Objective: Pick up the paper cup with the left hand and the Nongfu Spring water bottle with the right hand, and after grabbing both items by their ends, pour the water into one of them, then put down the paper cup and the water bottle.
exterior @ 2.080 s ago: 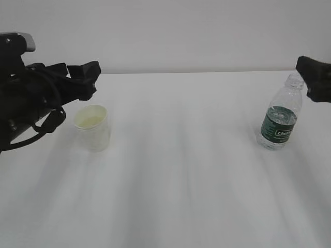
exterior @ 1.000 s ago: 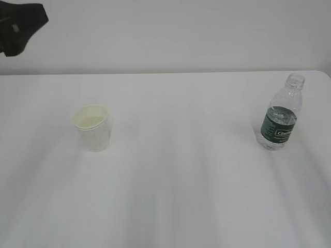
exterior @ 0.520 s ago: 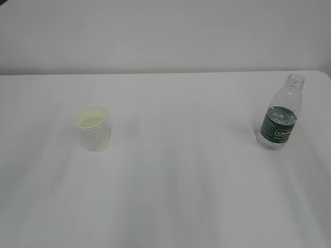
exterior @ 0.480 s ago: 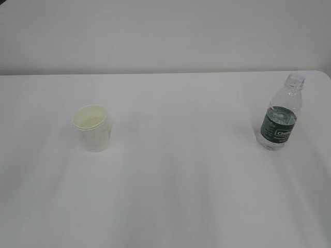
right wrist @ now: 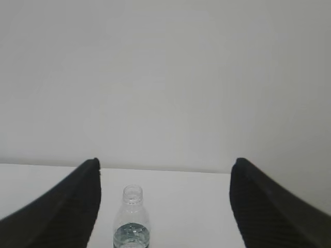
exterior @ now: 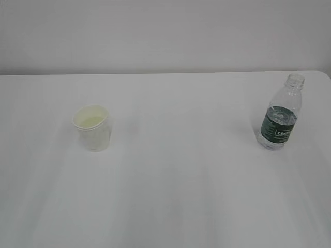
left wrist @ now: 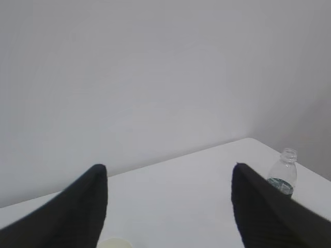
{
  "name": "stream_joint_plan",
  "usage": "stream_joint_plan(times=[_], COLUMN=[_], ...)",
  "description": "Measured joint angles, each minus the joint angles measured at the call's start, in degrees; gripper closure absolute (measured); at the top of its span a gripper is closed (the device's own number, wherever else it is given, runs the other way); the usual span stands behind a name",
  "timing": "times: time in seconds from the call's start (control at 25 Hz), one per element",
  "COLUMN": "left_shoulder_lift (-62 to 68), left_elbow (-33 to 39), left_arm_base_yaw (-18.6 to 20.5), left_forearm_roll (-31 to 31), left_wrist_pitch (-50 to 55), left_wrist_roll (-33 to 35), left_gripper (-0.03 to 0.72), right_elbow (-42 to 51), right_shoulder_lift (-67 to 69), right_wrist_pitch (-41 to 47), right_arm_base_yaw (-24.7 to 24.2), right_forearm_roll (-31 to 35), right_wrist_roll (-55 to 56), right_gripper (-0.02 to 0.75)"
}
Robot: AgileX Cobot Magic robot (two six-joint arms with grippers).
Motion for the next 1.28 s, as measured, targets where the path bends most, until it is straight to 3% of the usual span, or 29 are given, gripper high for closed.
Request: stream_joint_plan(times=[0.6,1.04,1.28], left_shoulder_lift=[-14.45,-18.3,-18.4], left_elbow=[0.0,0.0,0.0], left_arm_base_yaw=[0.0,0.0,0.0], left_forearm_roll=[5.72,5.76,5.66], left_wrist_pitch=[23.8,43.4,52.7], left_wrist_roll=[0.0,0.1,0.1], left_gripper=[0.155,0.159,0.205], right_elbow=[-6.78,-12.45,-12.45], right_shoulder_lift=[-13.24,-15.04,-15.28], right_wrist_pitch=[22.72,45.19,55.5], right_arm_base_yaw=[0.0,0.0,0.0], right_forearm_roll=[1.39,10.24,14.2], right_wrist_roll=[-0.83,-11.18,-12.2], right_gripper=[0.148,0.148,0.148])
